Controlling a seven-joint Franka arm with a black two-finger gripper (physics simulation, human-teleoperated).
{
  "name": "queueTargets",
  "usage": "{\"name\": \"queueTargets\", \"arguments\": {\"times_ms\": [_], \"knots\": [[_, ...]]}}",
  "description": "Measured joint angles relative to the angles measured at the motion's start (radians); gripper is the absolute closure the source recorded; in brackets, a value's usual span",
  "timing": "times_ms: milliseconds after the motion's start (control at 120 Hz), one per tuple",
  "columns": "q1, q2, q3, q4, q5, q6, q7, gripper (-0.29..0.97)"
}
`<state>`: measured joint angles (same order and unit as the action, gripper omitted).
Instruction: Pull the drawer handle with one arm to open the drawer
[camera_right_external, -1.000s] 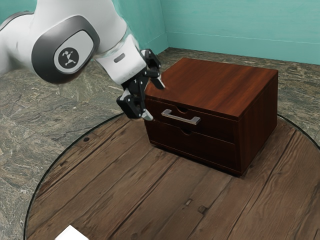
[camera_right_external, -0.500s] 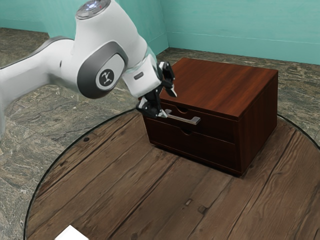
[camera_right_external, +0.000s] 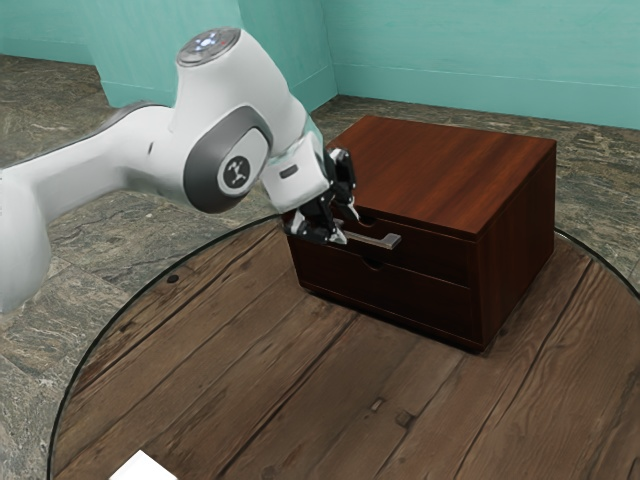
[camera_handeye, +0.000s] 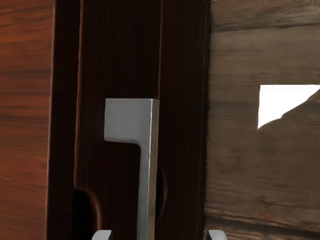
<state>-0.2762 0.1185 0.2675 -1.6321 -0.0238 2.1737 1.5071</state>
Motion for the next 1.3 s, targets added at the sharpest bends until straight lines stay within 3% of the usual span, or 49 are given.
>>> {"name": "queueTargets", "arguments": {"times_ms": [617,783,1300], "knots": [[0.023,0.050,-0.001,0.007,-0.022,0.009,0.039,0.51],[0.023,0.053,0.000,0.006,-0.032,0.013,0.044,0.57],[0.019,-0.035,-0.007,-0.101,-0.038,0.013,0.050,0.65]]}}
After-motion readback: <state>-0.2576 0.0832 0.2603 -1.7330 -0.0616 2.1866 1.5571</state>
